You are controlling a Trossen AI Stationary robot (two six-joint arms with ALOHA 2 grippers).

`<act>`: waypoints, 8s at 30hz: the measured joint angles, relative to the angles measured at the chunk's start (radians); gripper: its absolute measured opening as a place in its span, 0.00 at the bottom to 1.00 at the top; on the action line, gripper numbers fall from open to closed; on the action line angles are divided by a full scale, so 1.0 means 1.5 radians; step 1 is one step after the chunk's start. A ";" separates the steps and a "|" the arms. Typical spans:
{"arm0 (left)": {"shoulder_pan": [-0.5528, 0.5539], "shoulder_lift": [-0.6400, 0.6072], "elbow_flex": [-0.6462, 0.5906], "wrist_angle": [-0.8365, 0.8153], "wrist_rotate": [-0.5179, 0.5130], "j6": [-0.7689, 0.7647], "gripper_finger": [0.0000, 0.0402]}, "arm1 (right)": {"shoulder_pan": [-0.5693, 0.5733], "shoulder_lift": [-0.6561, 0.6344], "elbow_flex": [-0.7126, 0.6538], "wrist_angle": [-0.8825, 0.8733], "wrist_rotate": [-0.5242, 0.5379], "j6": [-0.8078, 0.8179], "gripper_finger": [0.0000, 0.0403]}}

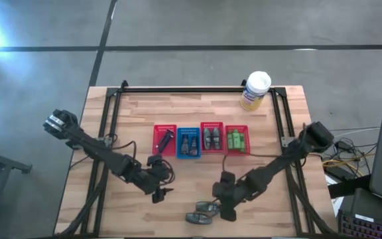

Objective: Pick & Place Travel size toiletries
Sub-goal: Put the gray deodorant into the middle red bin

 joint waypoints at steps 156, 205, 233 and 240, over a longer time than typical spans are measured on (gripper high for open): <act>-0.023 0.494 0.536 -0.143 0.212 0.101 0.90 | 0.135 -0.159 0.040 -0.586 0.199 0.344 0.82; 0.241 0.401 0.517 -0.034 -0.203 -0.426 0.51 | 0.269 -0.262 -0.004 -0.771 0.440 0.881 0.76; 0.329 0.401 0.409 0.137 -0.091 -0.562 0.51 | 0.231 -0.478 -0.160 -0.770 0.482 0.919 0.70; 0.327 0.401 0.386 0.133 -0.068 -0.604 0.51 | 0.231 -0.470 -0.163 -0.770 0.483 0.918 0.72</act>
